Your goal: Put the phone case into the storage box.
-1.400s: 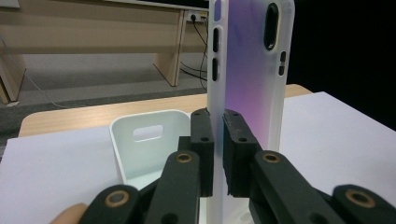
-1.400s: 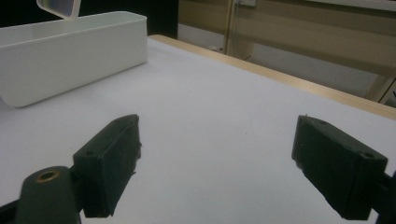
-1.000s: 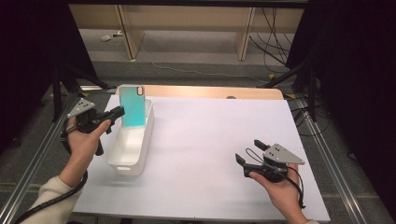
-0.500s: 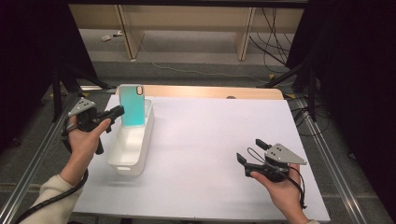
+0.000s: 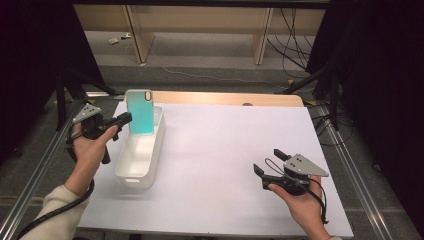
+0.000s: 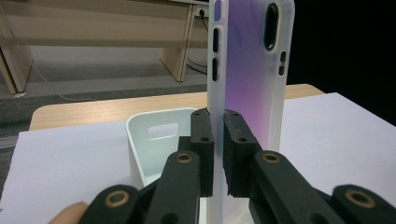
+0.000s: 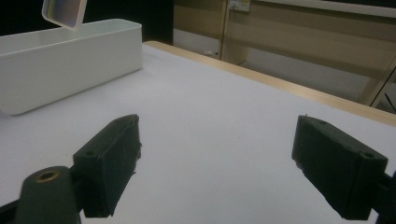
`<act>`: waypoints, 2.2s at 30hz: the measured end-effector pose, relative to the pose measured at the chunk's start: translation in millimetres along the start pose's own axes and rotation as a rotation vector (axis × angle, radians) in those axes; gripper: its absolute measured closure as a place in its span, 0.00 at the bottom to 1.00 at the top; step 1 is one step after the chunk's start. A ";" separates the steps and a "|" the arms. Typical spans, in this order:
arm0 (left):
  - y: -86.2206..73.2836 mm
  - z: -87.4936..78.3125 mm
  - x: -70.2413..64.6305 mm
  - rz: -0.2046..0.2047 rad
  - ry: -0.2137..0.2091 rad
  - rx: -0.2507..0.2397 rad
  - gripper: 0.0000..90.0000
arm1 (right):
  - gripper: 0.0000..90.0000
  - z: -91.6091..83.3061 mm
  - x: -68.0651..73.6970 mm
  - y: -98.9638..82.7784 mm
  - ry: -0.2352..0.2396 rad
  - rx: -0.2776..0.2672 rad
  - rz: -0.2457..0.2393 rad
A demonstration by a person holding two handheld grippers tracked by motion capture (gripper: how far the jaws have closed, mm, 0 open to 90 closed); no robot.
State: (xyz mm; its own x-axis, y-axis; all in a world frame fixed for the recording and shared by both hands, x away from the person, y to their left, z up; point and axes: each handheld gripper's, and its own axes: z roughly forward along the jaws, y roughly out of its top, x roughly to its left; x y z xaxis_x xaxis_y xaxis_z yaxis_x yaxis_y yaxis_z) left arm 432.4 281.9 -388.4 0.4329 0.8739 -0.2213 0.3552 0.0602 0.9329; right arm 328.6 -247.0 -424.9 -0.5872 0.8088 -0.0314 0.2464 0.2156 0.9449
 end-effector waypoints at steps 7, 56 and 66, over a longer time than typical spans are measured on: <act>-0.2 3.6 2.3 0.002 0.003 0.009 0.93 | 0.18 0.4 0.6 -0.5 0.001 0.001 0.008; 4.9 21.9 14.7 -0.006 0.018 0.036 0.93 | 0.19 1.5 1.6 -2.6 0.007 -0.011 0.006; 8.2 28.8 12.9 -0.002 0.015 0.042 0.93 | 0.19 -0.1 1.4 -2.2 0.001 0.004 0.005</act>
State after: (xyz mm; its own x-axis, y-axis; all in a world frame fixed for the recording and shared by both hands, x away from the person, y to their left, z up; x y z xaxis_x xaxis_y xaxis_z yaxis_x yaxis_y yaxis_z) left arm 464.8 279.8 -391.8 0.4200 0.8809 -0.2185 0.3909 0.0417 0.9195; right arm 327.1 -246.4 -427.0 -0.5866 0.8094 -0.0263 0.2528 0.2138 0.9436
